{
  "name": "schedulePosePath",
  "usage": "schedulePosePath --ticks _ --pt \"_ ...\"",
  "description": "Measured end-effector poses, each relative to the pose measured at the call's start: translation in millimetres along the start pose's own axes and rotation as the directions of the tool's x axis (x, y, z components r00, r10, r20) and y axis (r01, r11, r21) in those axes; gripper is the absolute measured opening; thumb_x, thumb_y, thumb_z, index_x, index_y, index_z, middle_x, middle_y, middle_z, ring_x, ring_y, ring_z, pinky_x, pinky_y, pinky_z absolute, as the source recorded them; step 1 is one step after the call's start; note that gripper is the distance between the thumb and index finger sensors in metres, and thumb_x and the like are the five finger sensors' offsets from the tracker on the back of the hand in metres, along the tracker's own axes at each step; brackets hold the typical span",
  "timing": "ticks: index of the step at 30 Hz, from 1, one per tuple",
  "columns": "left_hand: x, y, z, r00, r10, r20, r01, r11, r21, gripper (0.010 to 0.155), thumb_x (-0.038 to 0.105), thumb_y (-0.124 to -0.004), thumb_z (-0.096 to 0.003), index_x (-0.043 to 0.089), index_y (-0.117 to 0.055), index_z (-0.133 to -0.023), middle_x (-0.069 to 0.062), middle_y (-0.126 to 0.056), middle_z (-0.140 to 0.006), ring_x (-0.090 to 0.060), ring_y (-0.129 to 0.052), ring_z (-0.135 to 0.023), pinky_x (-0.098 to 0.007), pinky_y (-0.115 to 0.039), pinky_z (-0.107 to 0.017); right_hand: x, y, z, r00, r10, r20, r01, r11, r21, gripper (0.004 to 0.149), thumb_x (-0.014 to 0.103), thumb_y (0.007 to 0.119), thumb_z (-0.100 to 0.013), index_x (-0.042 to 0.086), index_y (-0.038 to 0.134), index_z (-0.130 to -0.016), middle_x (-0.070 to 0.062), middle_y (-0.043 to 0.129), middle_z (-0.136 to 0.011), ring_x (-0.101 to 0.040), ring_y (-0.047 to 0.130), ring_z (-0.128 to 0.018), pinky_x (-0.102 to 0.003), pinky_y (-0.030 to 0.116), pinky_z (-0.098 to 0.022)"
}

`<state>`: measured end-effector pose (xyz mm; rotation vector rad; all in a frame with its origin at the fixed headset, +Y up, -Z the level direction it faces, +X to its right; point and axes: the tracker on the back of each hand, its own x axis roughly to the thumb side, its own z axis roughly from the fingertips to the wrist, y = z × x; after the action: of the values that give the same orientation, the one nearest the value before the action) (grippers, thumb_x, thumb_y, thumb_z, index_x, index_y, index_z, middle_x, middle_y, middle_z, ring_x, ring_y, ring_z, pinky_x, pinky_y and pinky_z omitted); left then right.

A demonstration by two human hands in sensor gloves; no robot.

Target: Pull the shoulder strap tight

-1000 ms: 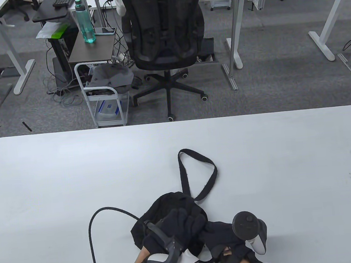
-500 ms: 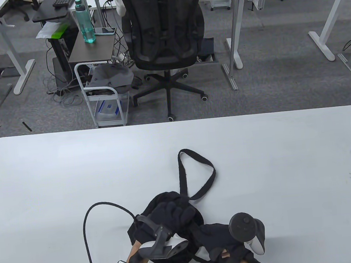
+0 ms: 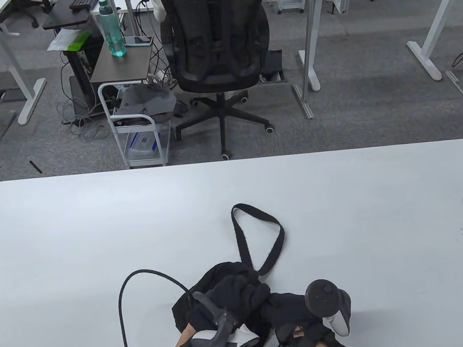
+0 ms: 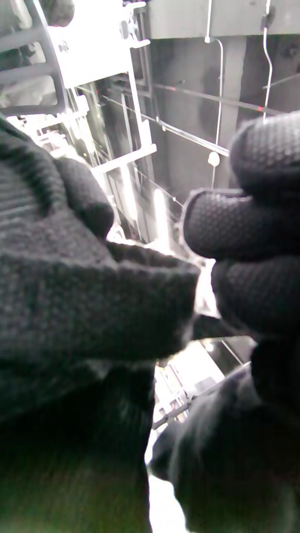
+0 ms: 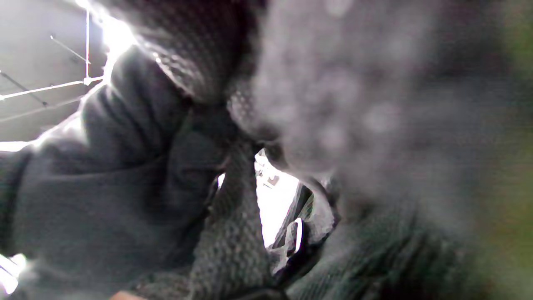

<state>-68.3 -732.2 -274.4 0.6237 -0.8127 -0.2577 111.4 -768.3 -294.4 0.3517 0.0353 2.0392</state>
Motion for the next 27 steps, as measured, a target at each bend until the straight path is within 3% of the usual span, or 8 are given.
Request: schedulePosePath --ticks 13,18,23,27 --pt "-35 -18 3 0.989 -0.008 -0.149 -0.008 0.995 -0.102 0.064 0.045 -0.057 -0.0300 0.049 -0.055 -0.094 0.017 -0.094 -0.055 -0.011 -0.098 -0.067 -0.036 -0.081 -0.054 9 8 -2 0.998 0.055 0.026 -0.056 0.997 0.051 0.037 0.035 0.082 -0.044 0.005 0.100 -0.055 -0.013 0.109 -0.047 -0.033 0.106 -0.039 -0.054 0.081 -0.044" --pt "-36 -15 2 0.988 -0.019 -0.155 0.000 0.993 -0.118 0.065 0.046 -0.059 -0.0297 0.050 -0.056 -0.094 0.017 -0.095 -0.055 -0.011 -0.098 -0.067 -0.036 -0.081 -0.054 10 12 -2 0.998 0.060 0.025 -0.062 0.996 0.066 0.037 0.035 0.081 -0.044 0.005 0.100 -0.055 -0.013 0.109 -0.047 -0.033 0.106 -0.039 -0.054 0.081 -0.045" --pt "-42 -17 3 0.978 0.025 -0.206 -0.061 0.983 -0.172 0.066 0.048 -0.066 -0.0342 0.039 -0.056 -0.099 0.018 -0.096 -0.069 -0.010 -0.098 -0.072 -0.033 -0.083 -0.055 -3 19 -4 0.998 0.056 -0.028 -0.054 0.996 0.071 0.039 0.033 0.080 -0.044 0.006 0.093 -0.069 -0.018 0.101 -0.068 -0.040 0.100 -0.057 -0.059 0.075 -0.050" --pt "-49 -8 7 0.962 0.129 -0.243 -0.173 0.970 -0.171 0.068 0.050 -0.069 -0.0341 0.036 -0.056 -0.099 0.017 -0.094 -0.075 -0.010 -0.097 -0.074 -0.033 -0.082 -0.055 -7 23 -7 0.992 0.111 -0.052 -0.106 0.990 0.092 0.040 0.033 0.078 -0.044 0.007 0.090 -0.072 -0.020 0.095 -0.076 -0.043 0.095 -0.065 -0.060 0.072 -0.052"
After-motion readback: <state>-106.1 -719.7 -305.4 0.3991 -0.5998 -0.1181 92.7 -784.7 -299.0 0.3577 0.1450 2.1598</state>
